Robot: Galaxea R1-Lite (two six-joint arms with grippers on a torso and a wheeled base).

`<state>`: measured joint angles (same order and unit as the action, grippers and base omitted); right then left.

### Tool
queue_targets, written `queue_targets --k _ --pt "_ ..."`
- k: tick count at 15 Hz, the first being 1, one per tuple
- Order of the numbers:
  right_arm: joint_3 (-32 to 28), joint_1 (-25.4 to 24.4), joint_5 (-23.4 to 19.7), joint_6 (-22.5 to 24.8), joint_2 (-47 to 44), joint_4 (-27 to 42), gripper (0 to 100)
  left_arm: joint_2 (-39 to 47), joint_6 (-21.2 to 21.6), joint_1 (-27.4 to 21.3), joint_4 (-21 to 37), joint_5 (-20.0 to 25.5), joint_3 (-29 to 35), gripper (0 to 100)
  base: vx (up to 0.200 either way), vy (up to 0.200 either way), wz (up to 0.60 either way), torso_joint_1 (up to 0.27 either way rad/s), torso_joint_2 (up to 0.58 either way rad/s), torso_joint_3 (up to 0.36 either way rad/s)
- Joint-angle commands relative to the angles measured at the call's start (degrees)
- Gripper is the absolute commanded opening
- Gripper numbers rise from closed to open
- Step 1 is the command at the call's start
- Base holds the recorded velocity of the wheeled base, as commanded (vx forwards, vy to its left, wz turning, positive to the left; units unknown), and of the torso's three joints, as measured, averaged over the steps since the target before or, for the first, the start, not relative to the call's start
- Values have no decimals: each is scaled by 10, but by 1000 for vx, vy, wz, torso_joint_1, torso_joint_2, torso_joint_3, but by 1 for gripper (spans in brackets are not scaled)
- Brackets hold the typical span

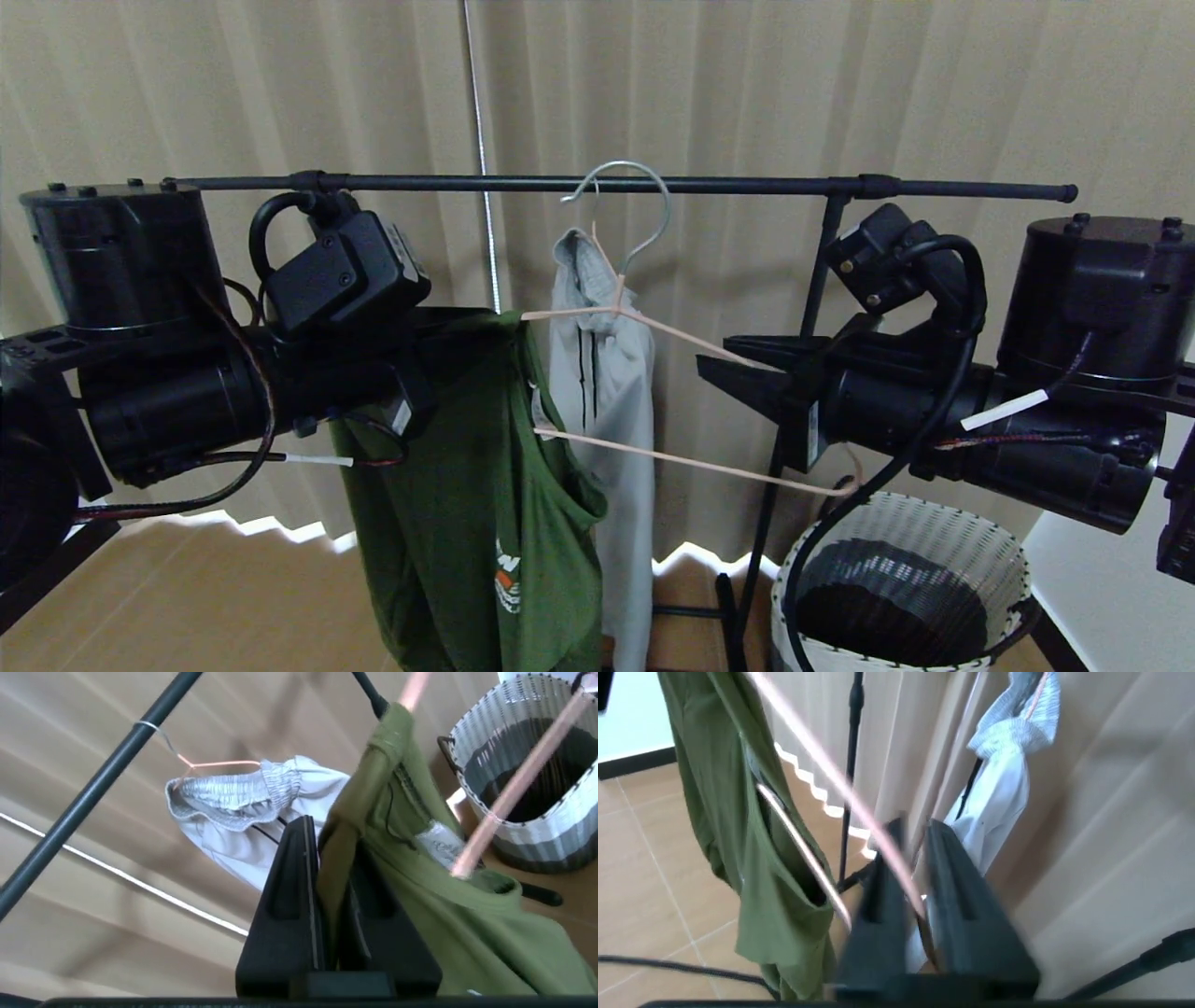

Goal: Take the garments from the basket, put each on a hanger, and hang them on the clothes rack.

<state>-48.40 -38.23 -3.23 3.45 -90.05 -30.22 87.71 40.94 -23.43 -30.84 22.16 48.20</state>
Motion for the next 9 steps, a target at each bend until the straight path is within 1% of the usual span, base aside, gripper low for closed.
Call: queue_targets --k 1,5,7,9 --pt "1 1 1 1 1 0 100 1 0 1 -1 0 0 0 0 0 0 0 0 0" --pt "-4 16 2 1 8 -1 100 -2 0 13 -1 -19 -12 0 0 0 0 0 0 0" --pt "6 25 2 5 26 -31 100 -10 0 40 -1 -28 -33 0 0 0 0 0 0 0" --pt "13 26 0 5 36 -36 100 -17 -1 65 -1 -57 -49 0 0 0 0 0 0 0"
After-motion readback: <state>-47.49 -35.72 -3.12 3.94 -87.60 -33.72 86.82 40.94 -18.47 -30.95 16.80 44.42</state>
